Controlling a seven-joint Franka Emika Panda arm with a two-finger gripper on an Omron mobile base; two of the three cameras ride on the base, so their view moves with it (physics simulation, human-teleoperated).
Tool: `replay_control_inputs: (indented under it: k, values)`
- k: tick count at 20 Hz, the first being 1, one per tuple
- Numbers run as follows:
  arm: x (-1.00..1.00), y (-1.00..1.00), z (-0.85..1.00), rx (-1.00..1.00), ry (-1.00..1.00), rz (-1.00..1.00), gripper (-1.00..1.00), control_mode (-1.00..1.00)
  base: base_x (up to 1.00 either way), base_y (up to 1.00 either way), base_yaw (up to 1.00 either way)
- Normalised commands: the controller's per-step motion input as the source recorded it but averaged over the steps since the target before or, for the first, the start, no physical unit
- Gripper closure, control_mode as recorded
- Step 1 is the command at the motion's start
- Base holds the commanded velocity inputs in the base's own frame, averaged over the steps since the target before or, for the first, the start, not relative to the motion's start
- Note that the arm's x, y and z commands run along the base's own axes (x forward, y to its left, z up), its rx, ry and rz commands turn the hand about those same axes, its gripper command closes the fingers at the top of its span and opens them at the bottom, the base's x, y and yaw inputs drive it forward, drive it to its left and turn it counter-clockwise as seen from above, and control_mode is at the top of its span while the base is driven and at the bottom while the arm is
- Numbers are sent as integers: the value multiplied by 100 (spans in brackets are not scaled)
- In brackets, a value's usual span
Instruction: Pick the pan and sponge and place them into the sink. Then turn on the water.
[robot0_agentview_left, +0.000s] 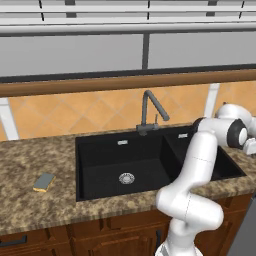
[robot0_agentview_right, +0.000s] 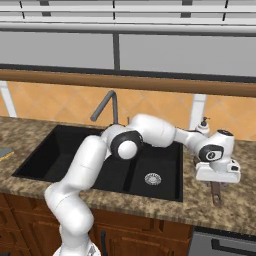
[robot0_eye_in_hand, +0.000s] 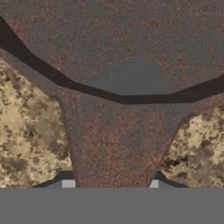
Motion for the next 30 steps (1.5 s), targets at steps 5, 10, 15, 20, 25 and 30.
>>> replay_control_inputs:
  k: [5, 10, 15, 20, 25, 30]
  values:
    - [-41, 61, 17, 0, -4, 4, 100, -100, 0, 0, 0]
    - [-91, 79, 61, 5, -28, 3, 100, -100, 0, 0, 0]
    - [-72, 99, 77, 5, -30, 6, 100, -100, 0, 0, 0]
    - [-44, 100, 74, 0, -17, 14, 100, -100, 0, 0, 0]
    - [-31, 100, 50, -4, -5, 20, 100, -100, 0, 0, 0]
    - [-2, 100, 24, -1, 0, 28, 100, -100, 0, 0, 0]
